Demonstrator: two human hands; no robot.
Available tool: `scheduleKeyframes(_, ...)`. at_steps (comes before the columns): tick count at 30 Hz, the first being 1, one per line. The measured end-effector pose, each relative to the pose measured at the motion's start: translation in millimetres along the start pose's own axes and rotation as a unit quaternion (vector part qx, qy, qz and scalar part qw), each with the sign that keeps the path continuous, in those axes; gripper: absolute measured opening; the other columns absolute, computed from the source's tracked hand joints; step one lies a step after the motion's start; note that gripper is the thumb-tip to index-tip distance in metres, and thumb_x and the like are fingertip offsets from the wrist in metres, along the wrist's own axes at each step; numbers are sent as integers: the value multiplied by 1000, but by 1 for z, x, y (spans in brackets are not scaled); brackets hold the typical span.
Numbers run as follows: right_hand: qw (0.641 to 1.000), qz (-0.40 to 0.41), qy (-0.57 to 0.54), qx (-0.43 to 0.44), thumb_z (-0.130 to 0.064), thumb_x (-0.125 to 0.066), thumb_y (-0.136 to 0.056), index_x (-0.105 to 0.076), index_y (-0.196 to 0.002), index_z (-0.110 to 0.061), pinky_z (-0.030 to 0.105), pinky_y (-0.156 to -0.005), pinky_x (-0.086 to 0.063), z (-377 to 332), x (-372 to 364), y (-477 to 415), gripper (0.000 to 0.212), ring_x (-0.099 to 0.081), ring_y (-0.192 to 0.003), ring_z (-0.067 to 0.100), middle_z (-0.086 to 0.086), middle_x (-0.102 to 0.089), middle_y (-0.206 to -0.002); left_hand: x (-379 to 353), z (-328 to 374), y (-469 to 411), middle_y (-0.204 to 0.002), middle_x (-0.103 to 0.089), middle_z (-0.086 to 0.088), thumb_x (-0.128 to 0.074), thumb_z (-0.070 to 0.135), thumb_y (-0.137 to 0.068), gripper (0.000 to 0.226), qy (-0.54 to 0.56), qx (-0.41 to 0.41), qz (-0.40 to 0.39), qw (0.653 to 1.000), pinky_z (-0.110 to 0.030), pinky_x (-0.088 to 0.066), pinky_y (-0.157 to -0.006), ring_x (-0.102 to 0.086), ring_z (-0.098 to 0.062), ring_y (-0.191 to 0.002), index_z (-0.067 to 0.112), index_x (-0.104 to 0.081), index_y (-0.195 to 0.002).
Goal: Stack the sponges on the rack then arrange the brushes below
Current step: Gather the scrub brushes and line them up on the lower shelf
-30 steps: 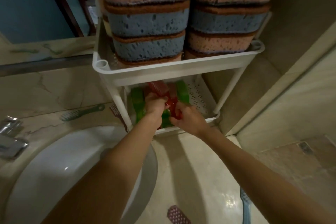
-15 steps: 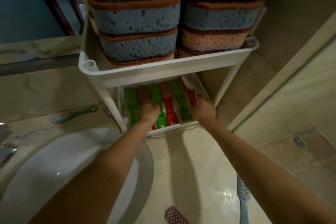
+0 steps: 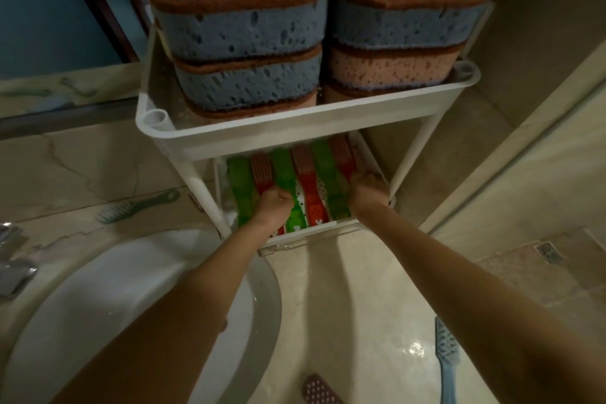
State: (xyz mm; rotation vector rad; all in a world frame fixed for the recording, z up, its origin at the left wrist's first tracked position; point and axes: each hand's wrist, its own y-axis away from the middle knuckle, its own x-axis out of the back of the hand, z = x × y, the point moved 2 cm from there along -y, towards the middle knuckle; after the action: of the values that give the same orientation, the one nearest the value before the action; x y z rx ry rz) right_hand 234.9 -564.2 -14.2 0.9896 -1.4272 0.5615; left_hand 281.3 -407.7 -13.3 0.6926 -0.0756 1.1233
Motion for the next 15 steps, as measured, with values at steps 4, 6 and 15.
scheduleKeyframes(4,1000,-23,-17,11,-9,-42,-95,-47,-129,-2,46,-100,-44,-4,-3,5,35,-46,-123,36,21,-37,-139,-1,-3,0,-115,-58,-18,-45,2,-94,25,-12,-16,6,1000,-39,-47,-96,-52,-24,-98,-3,-56,-115)
scheduleKeyframes(6,999,-16,-30,17,-7,-42,-94,-49,-127,-2,46,-100,-44,-3,-3,9,34,-48,-122,36,21,-37,-139,-1,-4,1,-119,-57,-21,-44,1,-93,26,-16,-24,14,999,-36,-49,-87,-52,-22,-94,-1,-53,-118)
scheduleKeyframes(15,966,99,-233,58,-9,-53,-89,-62,-106,2,37,-87,-47,-5,3,46,23,-59,-100,37,23,-58,-112,-3,-3,25,-126,-52,-19,-38,-3,-92,36,-44,-88,77,992,-33,-45,-82,-54,-28,-105,3,-41,-128)
